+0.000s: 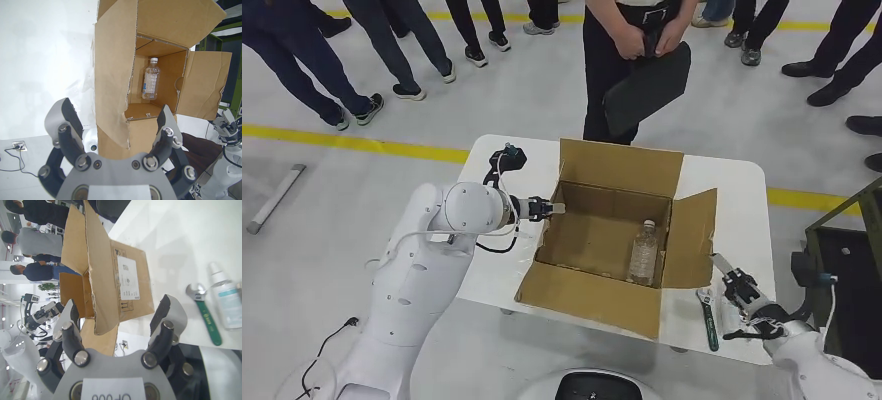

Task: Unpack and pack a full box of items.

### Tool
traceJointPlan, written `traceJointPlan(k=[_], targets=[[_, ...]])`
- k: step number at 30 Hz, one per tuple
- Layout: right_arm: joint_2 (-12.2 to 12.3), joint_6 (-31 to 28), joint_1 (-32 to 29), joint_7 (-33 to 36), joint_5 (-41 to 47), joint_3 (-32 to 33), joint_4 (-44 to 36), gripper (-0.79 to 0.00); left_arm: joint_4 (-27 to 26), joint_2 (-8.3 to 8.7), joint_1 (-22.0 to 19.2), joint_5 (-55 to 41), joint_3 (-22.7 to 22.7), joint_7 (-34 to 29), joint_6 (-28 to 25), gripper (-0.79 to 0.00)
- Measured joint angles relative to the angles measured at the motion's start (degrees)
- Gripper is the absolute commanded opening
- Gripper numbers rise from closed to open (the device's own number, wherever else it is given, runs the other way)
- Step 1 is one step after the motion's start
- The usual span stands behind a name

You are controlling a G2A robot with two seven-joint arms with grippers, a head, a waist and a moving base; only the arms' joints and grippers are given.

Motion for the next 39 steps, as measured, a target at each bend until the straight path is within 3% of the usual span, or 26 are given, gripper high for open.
traceJointPlan(k=[5,6,7,8,13,26,28,36,39], targets=[[0.94,-4.79,-1.88,3.03,-6.56,8.63,-2.62,0.000,0.00,0.00,0.00,0.00,0.00,0.00,0.00,0.000],[1.34,-6.97,-2.25,4.78,-9.66,10.97,-2.95,-0.400,0.00,0.00,0.00,0.00,0.00,0.00,0.00,0.000],[1.62,-8.57,-2.42,6.20,-12.00,12.58,-3.02,-0.505,0.00,0.00,0.00,0.00,0.00,0.00,0.00,0.000],[1.88,-10.05,-2.54,7.79,-14.00,14.07,-3.09,-0.785,0.00,0.00,0.00,0.00,0.00,0.00,0.00,0.000],[3.11,-18.90,-1.53,13.91,-20.01,19.97,-2.63,-0.785,0.00,0.00,0.00,0.00,0.00,0.00,0.00,0.000],[3.43,-20.71,-1.55,14.35,-22.16,19.51,-3.95,-0.785,0.00,0.00,0.00,0.00,0.00,0.00,0.00,0.000],[3.90,-21.25,-1.09,18.05,-26.11,19.15,-4.10,-0.785,0.00,0.00,0.00,0.00,0.00,0.00,0.00,0.000],[6.69,-23.43,5.56,46.09,-34.79,14.22,-3.77,-0.785,0.00,0.00,0.00,0.00,0.00,0.00,0.00,0.000],[7.43,-26.01,7.11,53.27,-37.57,10.72,-1.92,-0.785,0.00,0.00,0.00,0.00,0.00,0.00,0.00,0.000]])
